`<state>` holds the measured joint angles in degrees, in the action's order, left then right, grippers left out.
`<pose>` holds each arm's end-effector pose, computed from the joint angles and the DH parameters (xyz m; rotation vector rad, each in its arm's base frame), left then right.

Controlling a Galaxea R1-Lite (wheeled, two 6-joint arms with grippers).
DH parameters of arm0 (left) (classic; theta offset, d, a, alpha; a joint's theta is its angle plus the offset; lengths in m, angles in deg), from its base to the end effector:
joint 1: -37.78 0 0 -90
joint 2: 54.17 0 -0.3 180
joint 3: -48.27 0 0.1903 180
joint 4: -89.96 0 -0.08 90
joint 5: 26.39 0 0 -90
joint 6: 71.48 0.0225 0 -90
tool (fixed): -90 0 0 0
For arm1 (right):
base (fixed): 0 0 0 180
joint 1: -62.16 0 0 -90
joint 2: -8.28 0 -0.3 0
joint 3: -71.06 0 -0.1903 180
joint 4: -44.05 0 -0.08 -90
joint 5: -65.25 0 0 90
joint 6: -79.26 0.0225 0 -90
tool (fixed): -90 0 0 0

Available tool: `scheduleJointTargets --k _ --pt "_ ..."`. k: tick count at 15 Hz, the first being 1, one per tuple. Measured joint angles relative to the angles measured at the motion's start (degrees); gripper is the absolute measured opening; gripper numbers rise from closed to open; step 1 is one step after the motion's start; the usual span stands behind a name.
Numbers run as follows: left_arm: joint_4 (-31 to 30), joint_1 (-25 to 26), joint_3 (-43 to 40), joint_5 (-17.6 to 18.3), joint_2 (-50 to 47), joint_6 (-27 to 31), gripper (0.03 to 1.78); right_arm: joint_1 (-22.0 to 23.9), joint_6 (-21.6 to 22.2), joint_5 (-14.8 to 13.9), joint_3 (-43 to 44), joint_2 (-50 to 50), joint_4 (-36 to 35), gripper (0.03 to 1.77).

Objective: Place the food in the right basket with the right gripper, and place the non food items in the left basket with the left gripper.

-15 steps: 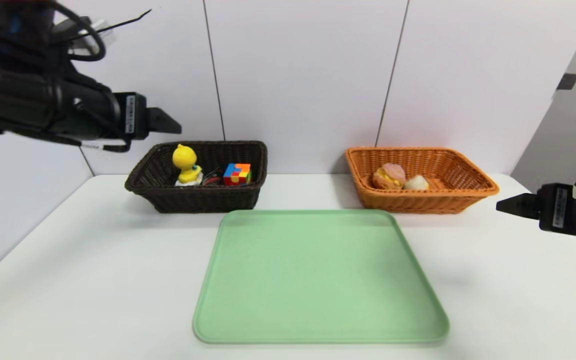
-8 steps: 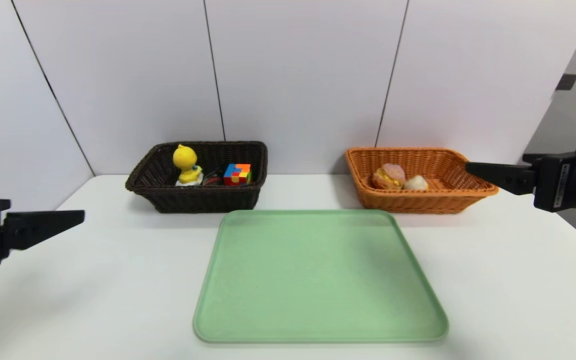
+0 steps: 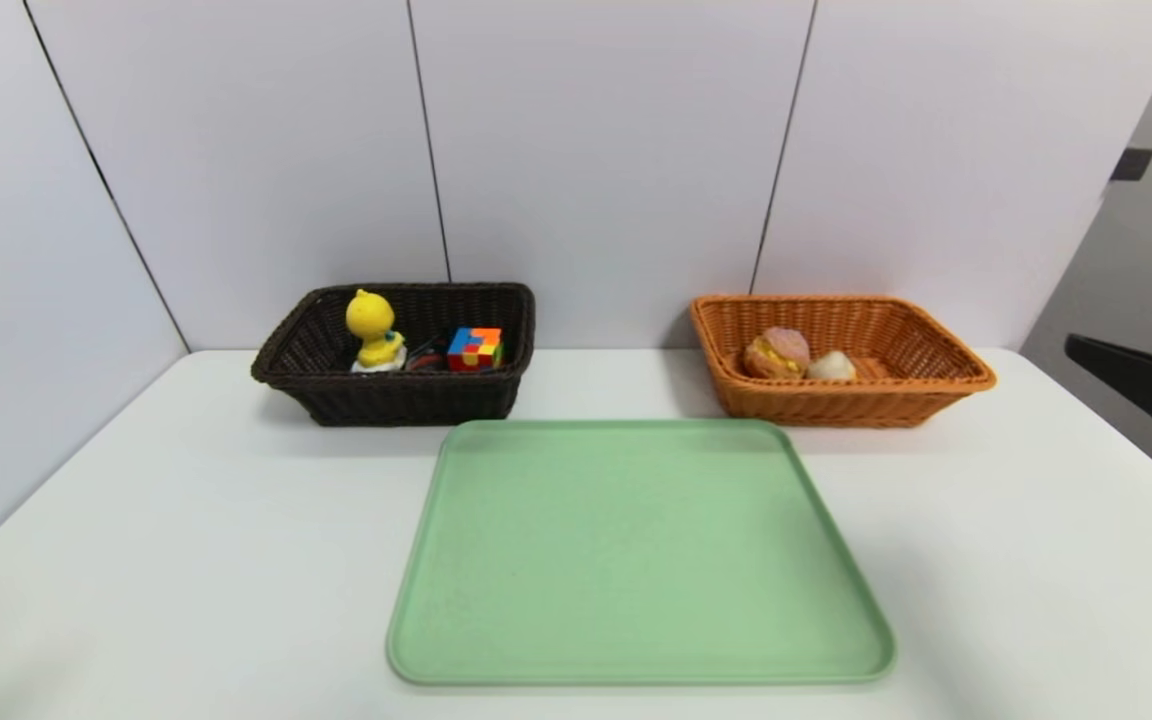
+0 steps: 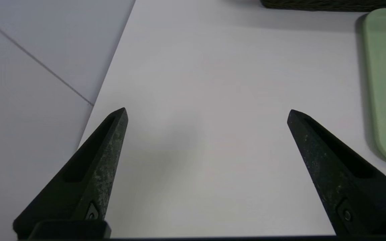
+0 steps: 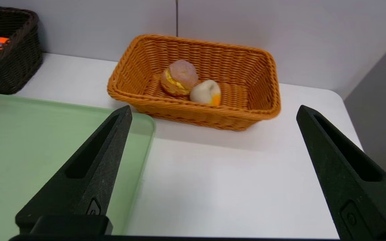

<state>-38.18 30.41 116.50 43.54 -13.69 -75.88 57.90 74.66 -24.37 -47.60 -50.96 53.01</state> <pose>0.0333 0.0035 0.2420 0.0246 0.4008 0.2338 0.1381 0.0104 0.2525 -0.0842 0.1164 0.0857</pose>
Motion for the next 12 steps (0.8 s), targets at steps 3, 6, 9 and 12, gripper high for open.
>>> scheduleJointTargets --k 3,6,9,12 --pt "0.01 2.0 -6.08 -1.87 -7.25 0.3 1.69 4.62 0.22 -0.05 -7.96 8.69 0.0 1.7" --pt "-0.05 2.86 -12.2 -2.95 -16.2 3.46 1.69 6.63 0.16 -0.62 -16.76 20.1 0.41 1.7" --pt "-0.32 5.01 -17.75 -2.72 -24.37 4.95 1.69 7.64 0.0 -1.58 -23.89 33.33 1.49 1.7" --pt "-0.55 6.25 -23.64 0.39 -32.88 6.72 1.69 8.34 1.35 -3.49 -31.45 40.44 -5.27 1.7"
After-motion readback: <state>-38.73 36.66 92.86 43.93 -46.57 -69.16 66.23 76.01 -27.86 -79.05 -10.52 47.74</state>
